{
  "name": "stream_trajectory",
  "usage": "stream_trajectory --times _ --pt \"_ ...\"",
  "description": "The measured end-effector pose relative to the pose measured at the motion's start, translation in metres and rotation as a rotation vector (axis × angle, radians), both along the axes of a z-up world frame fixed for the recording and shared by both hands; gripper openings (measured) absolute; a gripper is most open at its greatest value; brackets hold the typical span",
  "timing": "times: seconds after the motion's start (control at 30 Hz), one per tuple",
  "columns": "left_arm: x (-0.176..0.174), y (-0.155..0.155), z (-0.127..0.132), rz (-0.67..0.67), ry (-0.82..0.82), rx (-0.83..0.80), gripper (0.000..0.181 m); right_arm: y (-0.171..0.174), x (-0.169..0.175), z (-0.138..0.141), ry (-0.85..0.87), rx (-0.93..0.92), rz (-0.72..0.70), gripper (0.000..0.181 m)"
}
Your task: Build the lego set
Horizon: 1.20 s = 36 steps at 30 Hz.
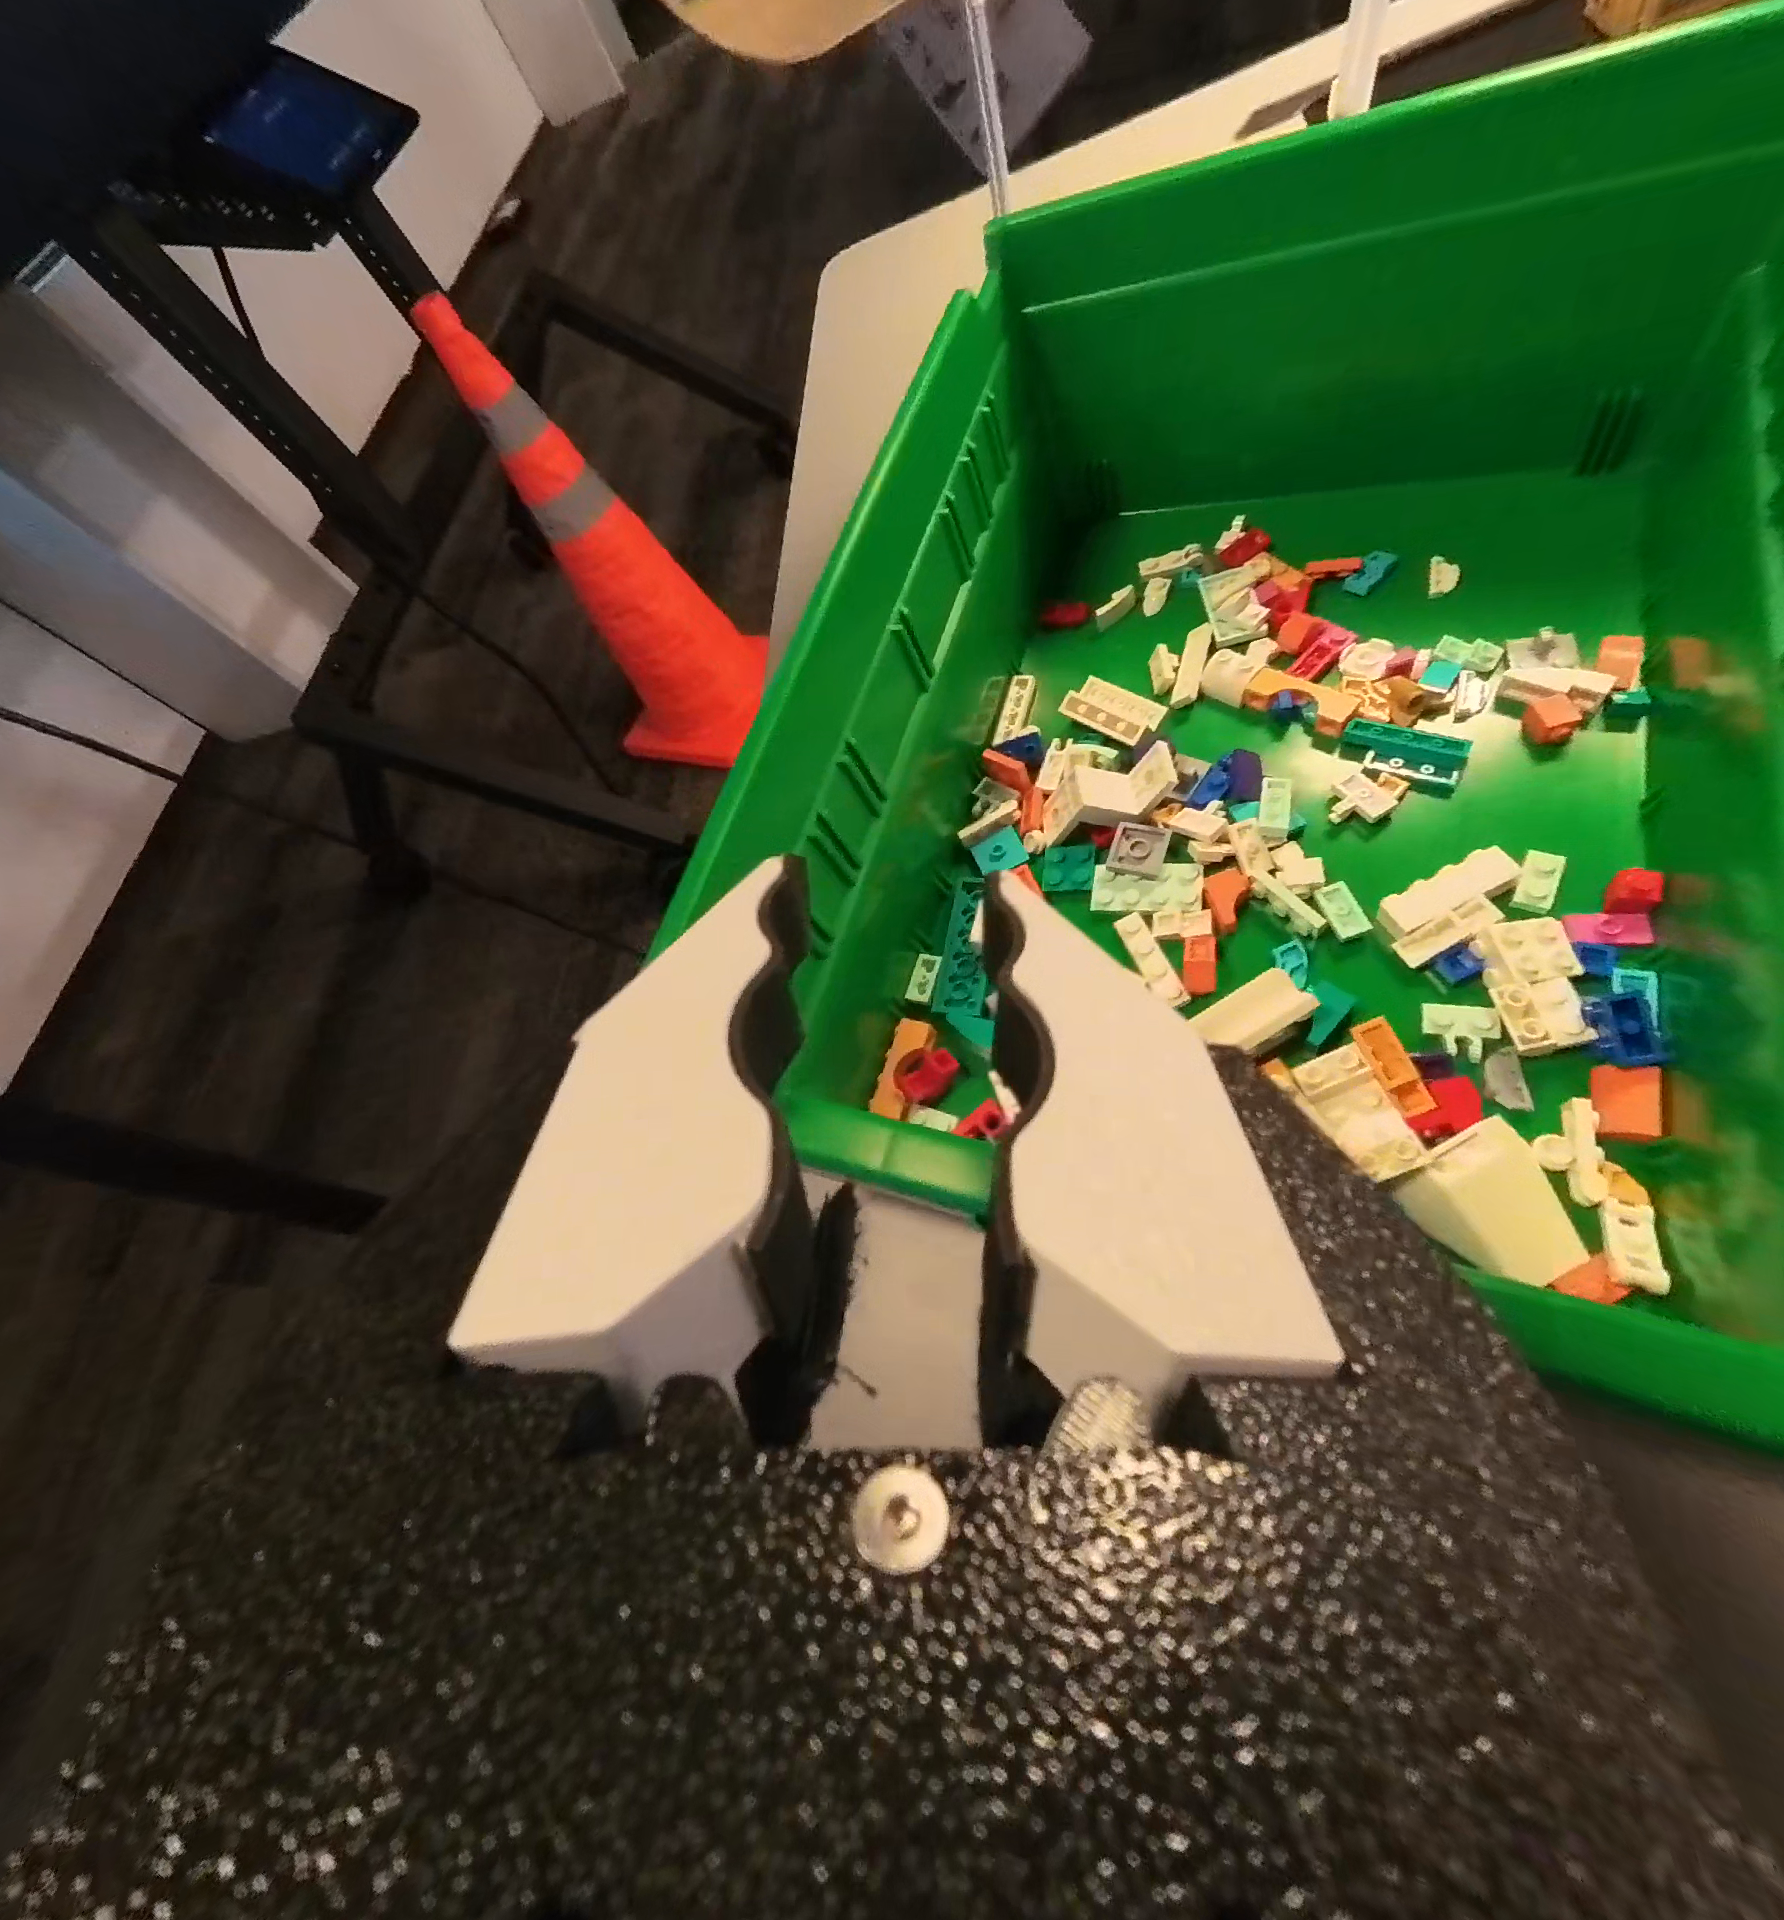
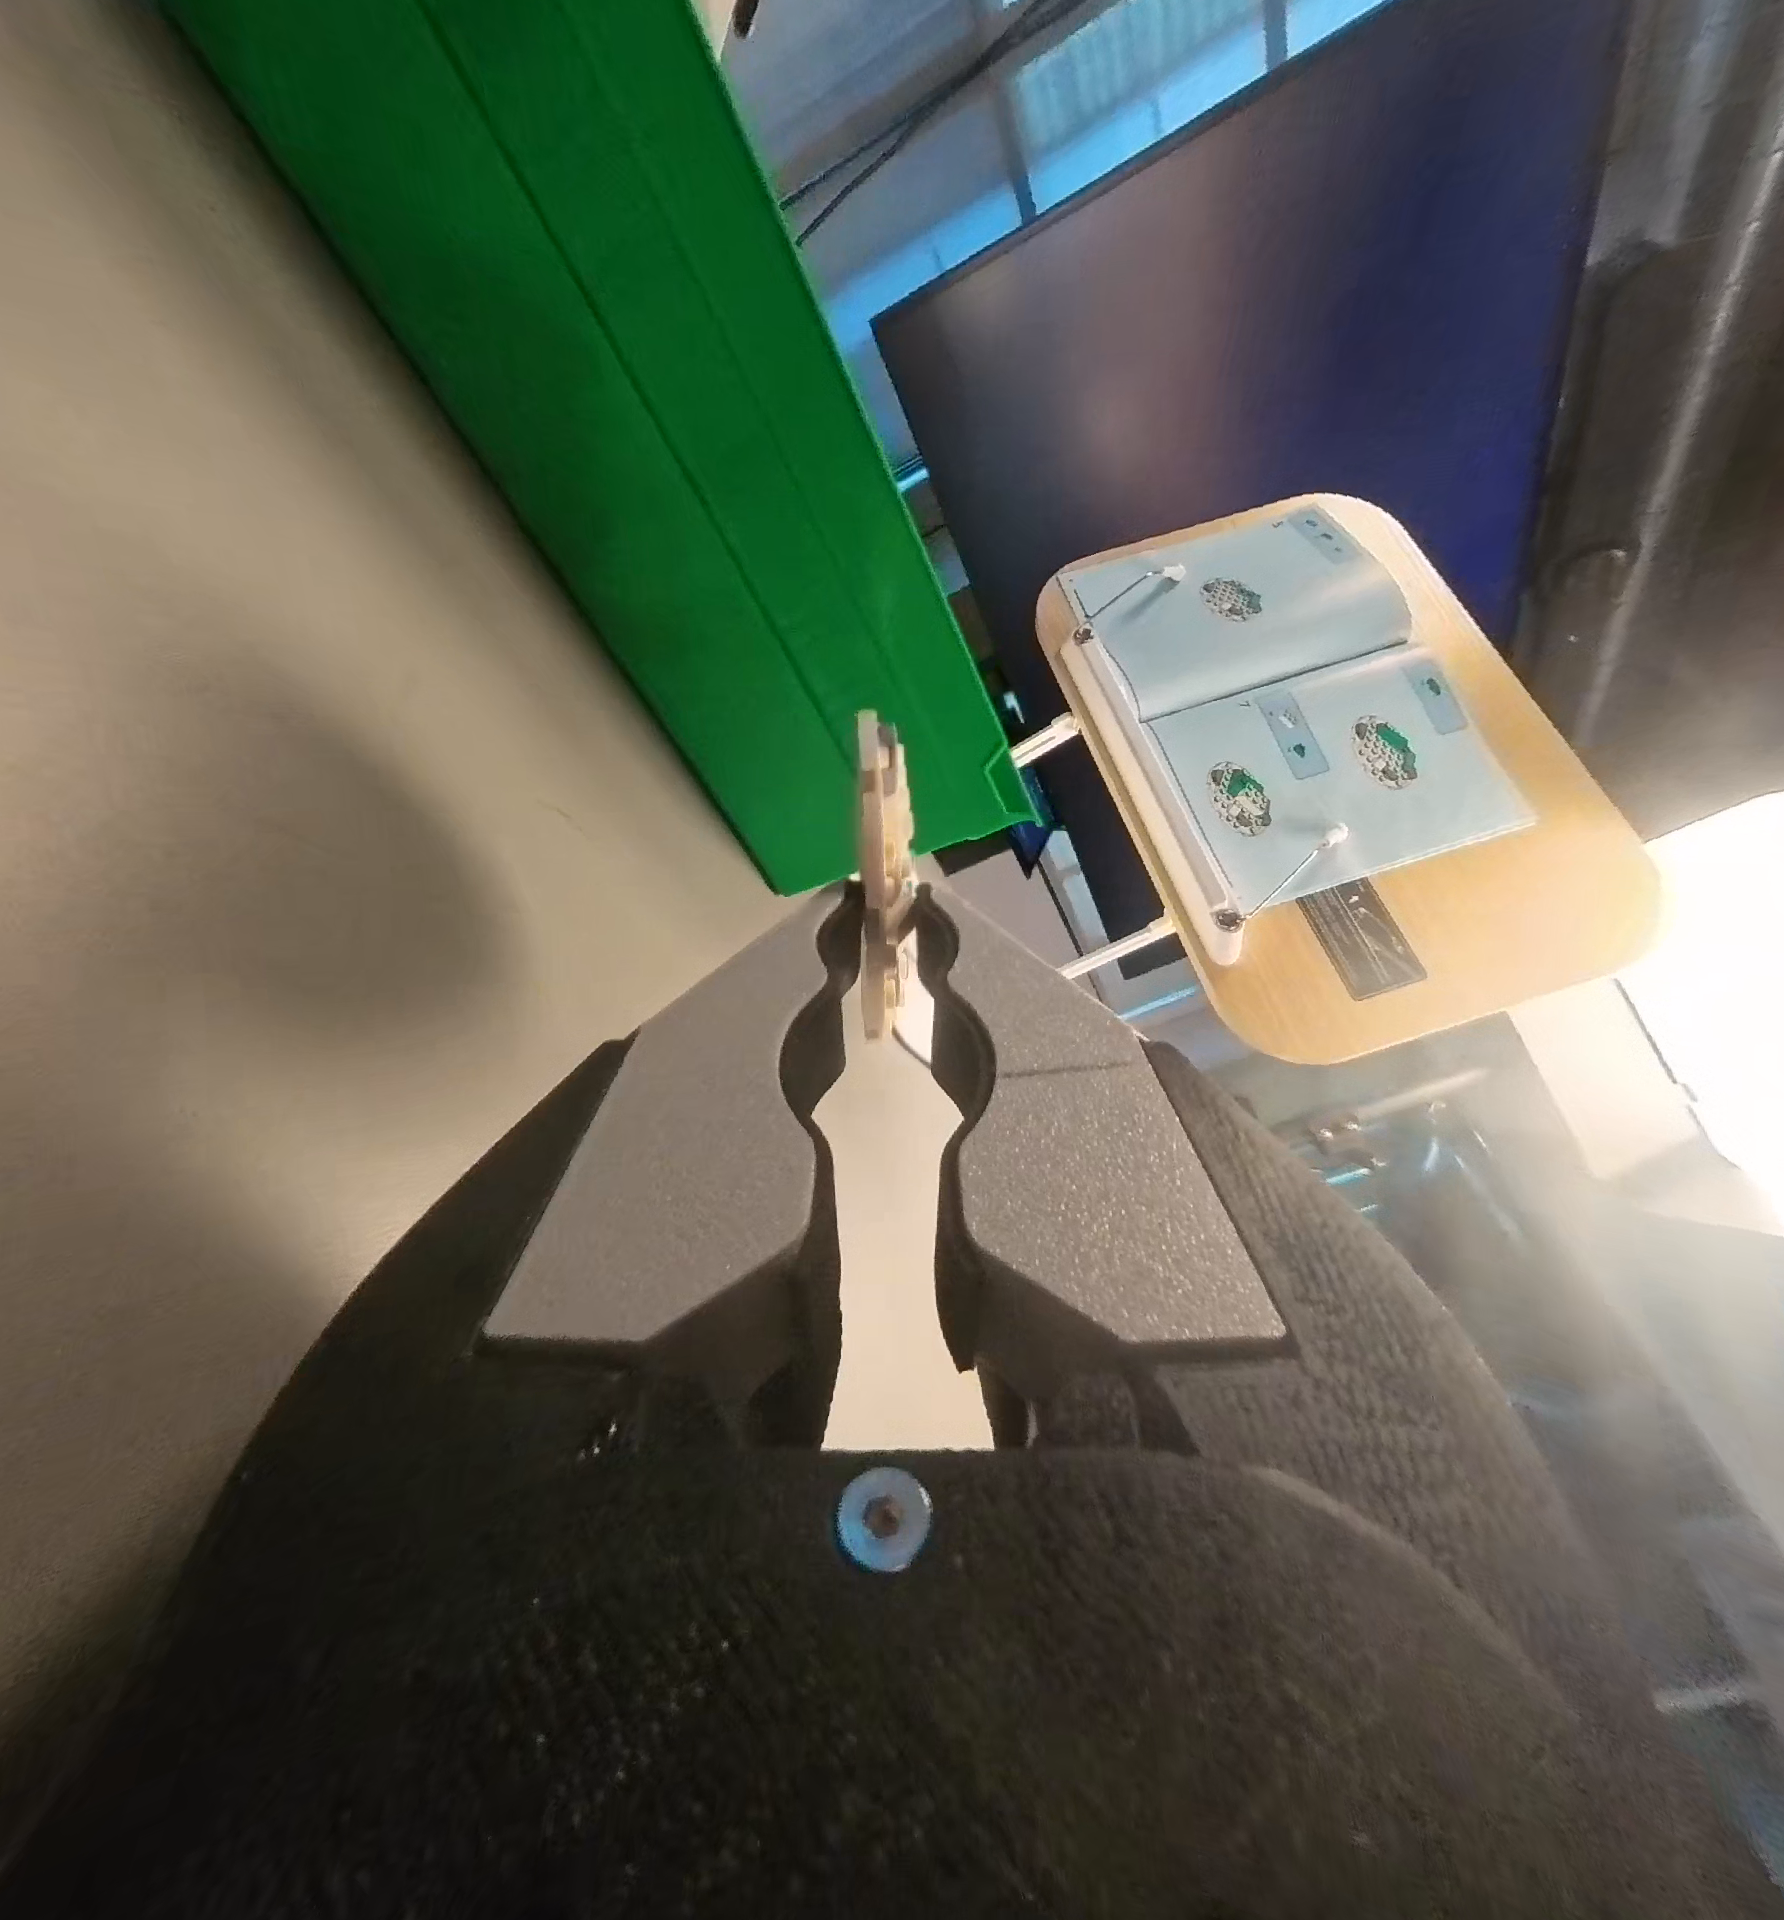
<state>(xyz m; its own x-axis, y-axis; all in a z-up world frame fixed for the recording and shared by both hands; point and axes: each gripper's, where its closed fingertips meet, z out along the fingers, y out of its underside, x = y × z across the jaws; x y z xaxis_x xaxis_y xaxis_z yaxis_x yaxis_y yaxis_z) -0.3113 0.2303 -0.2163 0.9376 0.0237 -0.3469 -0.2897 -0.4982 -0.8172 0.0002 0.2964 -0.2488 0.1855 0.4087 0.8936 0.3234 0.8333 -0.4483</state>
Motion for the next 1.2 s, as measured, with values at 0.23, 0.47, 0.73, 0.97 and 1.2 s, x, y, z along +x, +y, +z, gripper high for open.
stream_trajectory --times 0.23,0.47,0.73,0.97,1.2 --pt "0.005 0.004 -0.006 0.009 -0.049 0.017 0.030 -0.004 -0.001 0.000 -0.010 0.016 0.016 0.008" --pt "0.004 -0.002 -0.008 0.007 -0.066 -0.034 0.026 -0.005 0.000 0.004 0.010 0.025 0.016 0.008" --pt "0.017 -0.004 -0.026 -0.206 -0.038 -0.245 0.017 -0.008 -0.003 0.002 0.006 0.018 0.030 0.008" --pt "0.009 0.001 -0.057 -0.255 -0.041 -0.497 0.013 -0.012 -0.005 0.001 -0.001 0.029 0.046 0.008" --pt "-0.006 0.000 -0.085 -0.134 0.051 -0.707 0.022 -0.014 -0.005 0.003 0.006 0.022 0.059 0.008"
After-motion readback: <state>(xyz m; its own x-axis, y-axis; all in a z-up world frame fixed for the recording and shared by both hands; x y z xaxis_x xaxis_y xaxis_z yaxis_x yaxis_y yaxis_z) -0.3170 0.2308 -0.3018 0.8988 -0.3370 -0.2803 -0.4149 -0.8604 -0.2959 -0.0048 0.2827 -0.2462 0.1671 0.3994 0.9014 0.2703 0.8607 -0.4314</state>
